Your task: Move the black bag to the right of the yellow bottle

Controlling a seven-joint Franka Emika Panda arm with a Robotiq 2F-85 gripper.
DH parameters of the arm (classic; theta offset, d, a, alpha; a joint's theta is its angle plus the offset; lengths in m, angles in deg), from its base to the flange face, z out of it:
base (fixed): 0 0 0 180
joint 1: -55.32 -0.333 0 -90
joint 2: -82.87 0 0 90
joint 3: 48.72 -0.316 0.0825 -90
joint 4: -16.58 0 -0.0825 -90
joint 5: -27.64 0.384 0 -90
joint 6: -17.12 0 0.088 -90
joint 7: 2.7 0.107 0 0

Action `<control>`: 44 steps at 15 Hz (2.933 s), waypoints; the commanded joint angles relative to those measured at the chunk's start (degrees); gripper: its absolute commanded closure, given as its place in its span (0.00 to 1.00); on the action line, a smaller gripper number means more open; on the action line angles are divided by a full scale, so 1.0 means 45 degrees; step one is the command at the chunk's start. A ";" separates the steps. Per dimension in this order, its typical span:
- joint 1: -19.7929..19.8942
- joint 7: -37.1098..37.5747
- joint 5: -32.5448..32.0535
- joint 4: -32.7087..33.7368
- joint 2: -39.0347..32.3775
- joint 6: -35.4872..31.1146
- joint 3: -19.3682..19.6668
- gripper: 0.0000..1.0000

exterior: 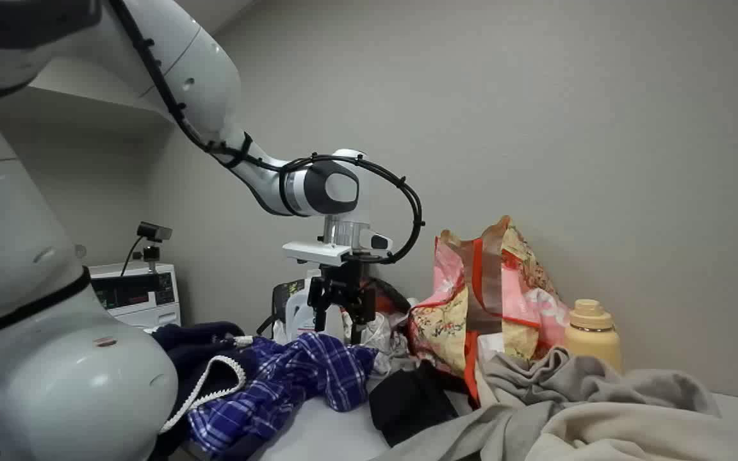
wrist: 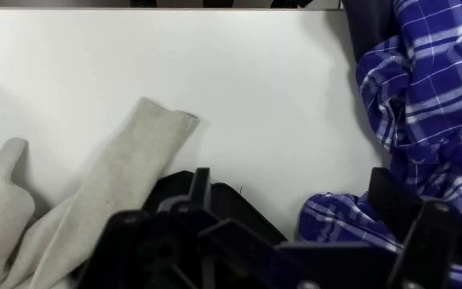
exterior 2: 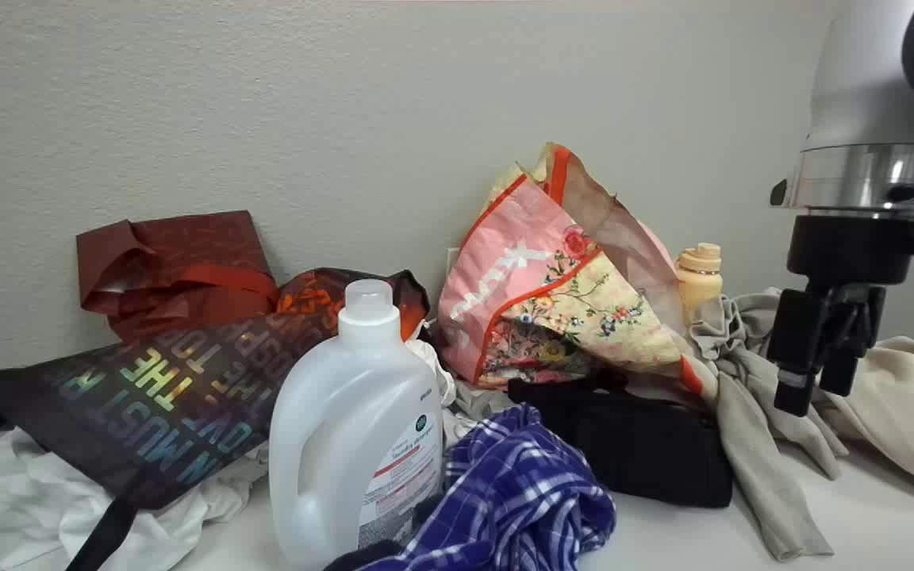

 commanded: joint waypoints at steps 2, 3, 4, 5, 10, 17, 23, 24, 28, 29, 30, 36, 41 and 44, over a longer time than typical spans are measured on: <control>0.0085 -0.0030 0.0029 0.0015 -0.0004 0.0022 -0.0078 0.00; 0.0085 -0.0030 0.0029 0.0015 -0.0004 0.0022 -0.0078 0.00; 0.0085 -0.0030 0.0029 0.0015 -0.0004 0.0022 -0.0078 0.00; 0.0085 -0.0030 0.0029 0.0015 -0.0004 0.0022 -0.0078 0.00; 0.0353 0.1857 0.0178 -0.0292 -0.0418 -0.1129 -0.0382 0.00; 0.0743 0.5992 0.0791 -0.1002 -0.2134 -0.5074 -0.0667 0.00; 0.0735 0.8867 0.1741 -0.1127 -0.3985 -0.8900 -0.0700 0.00; 0.0735 0.9444 0.1712 -0.1150 -0.4350 -0.9673 -0.0696 0.00; 0.0751 1.2240 0.0760 -0.1136 -0.5917 -1.2696 -0.0373 0.00; 0.0727 1.3308 0.0078 -0.1109 -0.6307 -1.3358 -0.0162 0.00; 0.0582 1.4388 -0.0790 -0.1080 -0.6671 -1.3972 0.0321 0.00; -0.3968 2.0453 -0.5217 0.0433 -0.8472 -1.3778 0.6686 0.24; -0.5448 2.1398 -0.4751 0.0001 -0.7970 -1.2220 0.6399 0.01; -0.5757 2.1387 -0.4286 0.0200 -0.8018 -1.1236 0.5687 0.00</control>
